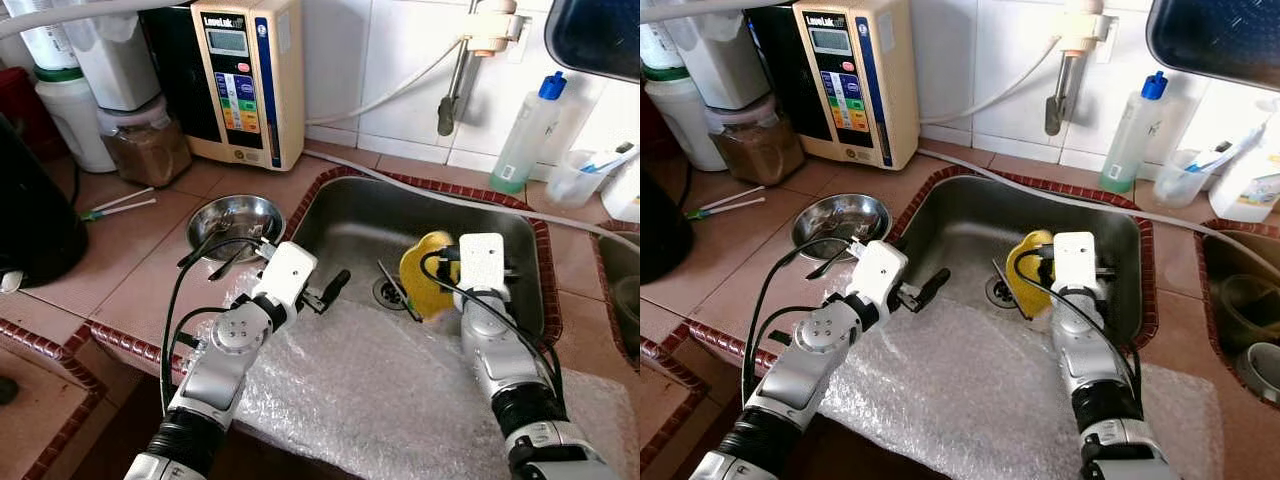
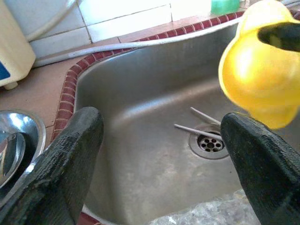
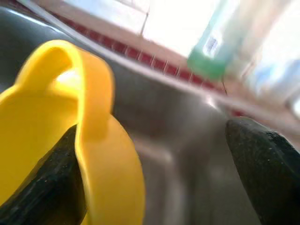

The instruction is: Kitchen organization

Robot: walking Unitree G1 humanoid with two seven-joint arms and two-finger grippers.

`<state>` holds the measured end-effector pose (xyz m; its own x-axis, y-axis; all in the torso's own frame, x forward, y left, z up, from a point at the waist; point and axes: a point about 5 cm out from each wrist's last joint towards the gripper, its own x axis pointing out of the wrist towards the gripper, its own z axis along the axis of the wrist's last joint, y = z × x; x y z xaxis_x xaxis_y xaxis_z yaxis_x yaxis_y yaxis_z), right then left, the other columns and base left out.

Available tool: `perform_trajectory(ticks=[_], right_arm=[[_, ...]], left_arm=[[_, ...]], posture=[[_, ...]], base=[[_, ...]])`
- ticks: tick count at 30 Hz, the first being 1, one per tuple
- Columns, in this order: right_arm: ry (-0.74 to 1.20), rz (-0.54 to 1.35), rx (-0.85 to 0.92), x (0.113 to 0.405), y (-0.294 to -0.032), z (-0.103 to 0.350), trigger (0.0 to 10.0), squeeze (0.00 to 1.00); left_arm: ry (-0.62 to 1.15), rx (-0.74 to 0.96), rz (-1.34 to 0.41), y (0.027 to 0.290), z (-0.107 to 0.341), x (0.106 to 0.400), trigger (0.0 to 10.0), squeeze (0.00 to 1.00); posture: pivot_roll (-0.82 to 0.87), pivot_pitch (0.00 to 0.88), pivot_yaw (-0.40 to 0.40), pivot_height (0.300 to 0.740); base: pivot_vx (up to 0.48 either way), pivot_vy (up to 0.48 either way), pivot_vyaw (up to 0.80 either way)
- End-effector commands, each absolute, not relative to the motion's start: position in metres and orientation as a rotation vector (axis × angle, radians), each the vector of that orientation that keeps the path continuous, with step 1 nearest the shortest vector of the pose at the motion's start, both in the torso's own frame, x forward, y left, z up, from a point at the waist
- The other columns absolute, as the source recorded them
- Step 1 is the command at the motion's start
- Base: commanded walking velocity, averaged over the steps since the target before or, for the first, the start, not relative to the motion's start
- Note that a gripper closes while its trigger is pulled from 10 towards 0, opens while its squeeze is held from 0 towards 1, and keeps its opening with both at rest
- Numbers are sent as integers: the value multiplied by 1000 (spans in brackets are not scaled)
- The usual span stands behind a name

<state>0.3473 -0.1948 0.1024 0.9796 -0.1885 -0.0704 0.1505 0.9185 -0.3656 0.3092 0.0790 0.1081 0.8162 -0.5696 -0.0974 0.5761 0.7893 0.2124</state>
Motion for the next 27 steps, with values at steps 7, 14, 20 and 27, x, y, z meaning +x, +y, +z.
perform_trajectory(ticks=[7, 14, 20, 27], right_arm=[[101, -108, -287, 350, -182, 104, 10000, 1000], [61, -117, -196, 352, -178, 110, 10000, 1000], [-86, -12, -523, 351, -168, 122, 10000, 1000], [62, 121, -538, 349, -171, 104, 10000, 1000]], left_arm=[[11, 267, -639, 72, 111, 309, 10000, 1000], [11, 267, -627, 72, 113, 314, 10000, 1000], [2, 272, -623, 70, 115, 315, 10000, 1000], [3, 283, -581, 75, 115, 320, 10000, 1000]], posture=[[72, 0, 24, 740], [72, 0, 26, 740], [68, 0, 28, 740], [59, 0, 37, 740]], base=[[0, 0, 0], [0, 0, 0], [0, 0, 0], [0, 0, 0]])
